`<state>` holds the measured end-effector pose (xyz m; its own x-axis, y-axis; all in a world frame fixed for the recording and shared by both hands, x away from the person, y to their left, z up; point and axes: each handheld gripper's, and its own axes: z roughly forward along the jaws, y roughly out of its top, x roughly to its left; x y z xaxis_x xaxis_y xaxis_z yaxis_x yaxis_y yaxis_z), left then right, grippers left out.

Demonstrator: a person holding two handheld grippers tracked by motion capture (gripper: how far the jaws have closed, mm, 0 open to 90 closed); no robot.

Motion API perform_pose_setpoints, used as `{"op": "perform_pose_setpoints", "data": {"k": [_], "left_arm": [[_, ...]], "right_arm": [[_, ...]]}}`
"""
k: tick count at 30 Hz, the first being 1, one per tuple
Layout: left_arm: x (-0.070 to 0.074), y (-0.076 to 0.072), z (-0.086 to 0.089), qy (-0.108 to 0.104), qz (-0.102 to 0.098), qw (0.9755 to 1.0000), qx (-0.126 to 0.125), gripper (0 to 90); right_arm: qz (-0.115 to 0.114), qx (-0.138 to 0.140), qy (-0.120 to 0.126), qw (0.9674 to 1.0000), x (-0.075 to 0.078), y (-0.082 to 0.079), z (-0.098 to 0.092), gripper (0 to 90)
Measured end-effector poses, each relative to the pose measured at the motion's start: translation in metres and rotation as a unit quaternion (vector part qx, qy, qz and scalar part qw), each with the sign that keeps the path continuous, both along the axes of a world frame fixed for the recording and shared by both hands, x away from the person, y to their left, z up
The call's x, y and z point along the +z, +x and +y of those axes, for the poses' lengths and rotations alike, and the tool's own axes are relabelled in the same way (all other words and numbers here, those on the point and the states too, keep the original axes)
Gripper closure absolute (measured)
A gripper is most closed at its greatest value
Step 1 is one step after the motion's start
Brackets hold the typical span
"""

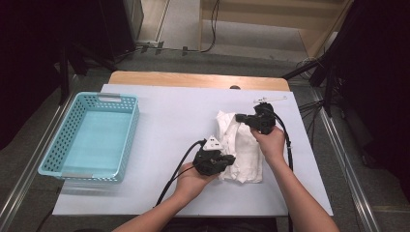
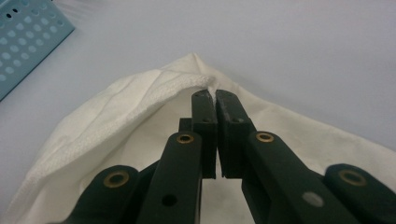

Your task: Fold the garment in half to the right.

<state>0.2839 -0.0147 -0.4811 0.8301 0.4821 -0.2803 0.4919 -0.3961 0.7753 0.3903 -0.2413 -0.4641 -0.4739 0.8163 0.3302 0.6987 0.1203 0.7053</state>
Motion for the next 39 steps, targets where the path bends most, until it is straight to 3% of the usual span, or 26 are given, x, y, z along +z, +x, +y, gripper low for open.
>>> {"op": "perform_pose_setpoints", "data": {"k": [6,17,32,39], "left_arm": [[0.011,0.0,-0.004,-0.013,-0.007,0.9999,-0.008,83.9],[0.017,0.006,-0.02,-0.015,0.004,0.9997,-0.019,83.9],[0.02,0.012,-0.046,0.001,0.022,0.999,-0.039,83.6],[0.02,0.014,-0.054,-0.007,0.035,0.9984,-0.043,83.5]], "right_arm": [[-0.003,-0.01,-0.001,0.9999,0.001,0.001,-0.007,84.9],[0.002,-0.034,-0.006,0.9994,0.001,0.006,-0.024,84.7],[0.011,-0.049,-0.013,0.9987,-0.001,0.006,-0.043,84.4],[0.015,-0.056,-0.015,0.9982,-0.002,0.005,-0.05,84.4]]}}
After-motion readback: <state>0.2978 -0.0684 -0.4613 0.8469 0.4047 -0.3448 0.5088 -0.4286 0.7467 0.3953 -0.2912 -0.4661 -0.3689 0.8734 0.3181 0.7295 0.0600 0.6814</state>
